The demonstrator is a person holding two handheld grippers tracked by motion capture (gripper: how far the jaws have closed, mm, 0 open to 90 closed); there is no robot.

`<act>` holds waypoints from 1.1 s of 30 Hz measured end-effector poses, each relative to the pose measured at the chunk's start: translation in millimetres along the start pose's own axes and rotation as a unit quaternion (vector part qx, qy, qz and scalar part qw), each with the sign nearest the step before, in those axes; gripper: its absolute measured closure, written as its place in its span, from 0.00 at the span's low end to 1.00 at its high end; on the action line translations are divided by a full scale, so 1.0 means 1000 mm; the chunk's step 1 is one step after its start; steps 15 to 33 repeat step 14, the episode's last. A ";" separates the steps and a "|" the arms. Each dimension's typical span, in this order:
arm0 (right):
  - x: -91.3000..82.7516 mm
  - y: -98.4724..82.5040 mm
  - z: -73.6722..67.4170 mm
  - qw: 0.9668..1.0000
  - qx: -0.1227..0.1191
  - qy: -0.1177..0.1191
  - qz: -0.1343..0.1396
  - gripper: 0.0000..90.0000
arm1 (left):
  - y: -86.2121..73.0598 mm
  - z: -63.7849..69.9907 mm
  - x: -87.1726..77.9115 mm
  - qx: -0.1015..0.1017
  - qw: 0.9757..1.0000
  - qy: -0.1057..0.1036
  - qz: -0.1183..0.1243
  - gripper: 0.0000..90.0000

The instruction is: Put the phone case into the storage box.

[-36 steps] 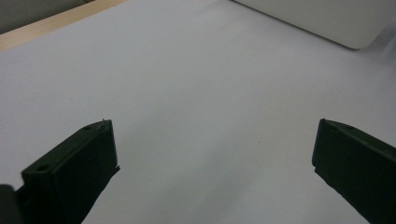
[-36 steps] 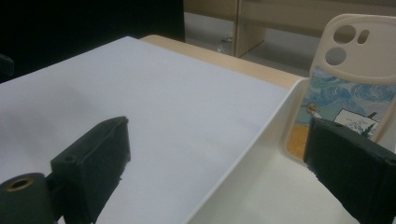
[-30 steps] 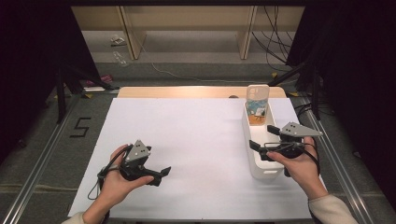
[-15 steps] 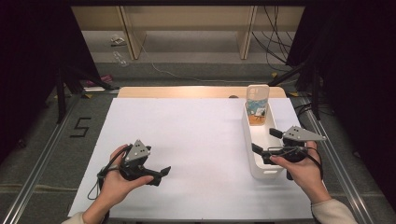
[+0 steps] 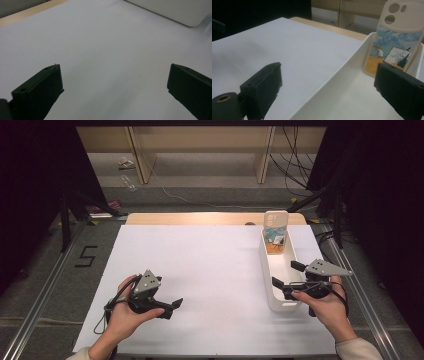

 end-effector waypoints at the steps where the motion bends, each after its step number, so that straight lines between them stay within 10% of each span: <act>1: 0.000 -0.001 0.000 1.000 0.001 0.000 0.000 0.10 | 0.000 0.000 0.000 0.000 1.000 0.000 0.000 0.00; 33: -0.001 0.002 -0.001 1.000 -0.002 -0.006 0.006 0.08 | 0.000 0.000 0.001 0.000 1.000 -0.001 0.000 0.00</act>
Point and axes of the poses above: each handheld gripper's, and its own axes: x roughly forward along the jaws, y roughly out of its top, z roughly to its right, the point moved 10 cm from there along x, roughly forward along the jaws, and after that the axes turned 13 degrees about y, right-handed, at the moved point
